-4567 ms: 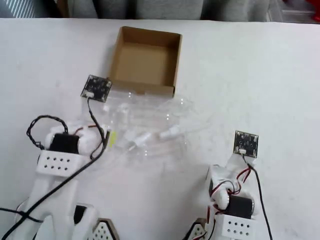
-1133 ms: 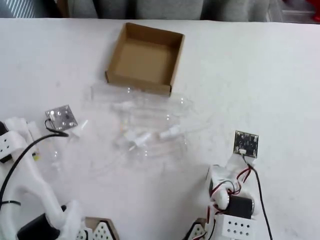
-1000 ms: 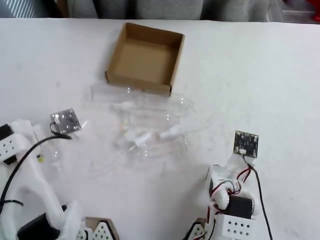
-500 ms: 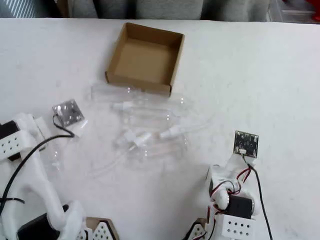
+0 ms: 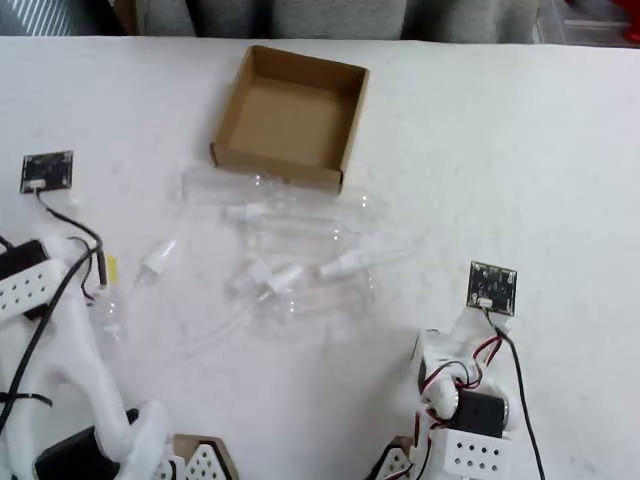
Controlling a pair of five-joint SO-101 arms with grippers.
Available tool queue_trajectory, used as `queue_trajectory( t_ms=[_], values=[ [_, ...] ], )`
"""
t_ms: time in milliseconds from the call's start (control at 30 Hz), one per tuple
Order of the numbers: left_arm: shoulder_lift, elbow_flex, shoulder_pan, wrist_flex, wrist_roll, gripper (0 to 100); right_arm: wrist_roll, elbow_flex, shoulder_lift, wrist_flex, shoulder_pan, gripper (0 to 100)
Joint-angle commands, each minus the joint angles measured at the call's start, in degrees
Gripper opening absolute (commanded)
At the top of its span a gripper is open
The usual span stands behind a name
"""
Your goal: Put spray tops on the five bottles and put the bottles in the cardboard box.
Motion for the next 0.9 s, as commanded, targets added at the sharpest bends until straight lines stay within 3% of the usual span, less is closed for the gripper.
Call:
queue_trajectory(
  t_ms=[0, 167, 367, 700, 867],
  values=[
    [-1.8, 3.16, -2.51, -6.68, 6.15, 17, 0.0, 0.53, -0.66, 0.4, 0.66, 1.6],
    [-1.71, 4.66, -4.35, -7.74, 11.52, 24, 0.0, 0.53, -0.66, 0.4, 0.66, 1.6],
    [-0.92, 4.66, -4.09, -8.0, 13.89, 25, 0.0, 0.53, -0.66, 0.4, 0.66, 1.6],
    [20.35, -6.77, -4.35, -8.44, 13.8, 25, 0.0, 0.53, -0.66, 0.4, 0.66, 1.6],
    [23.34, -8.53, -4.0, -8.88, 13.89, 25, 0.0, 0.53, -0.66, 0.4, 0.66, 1.6]
  ],
)
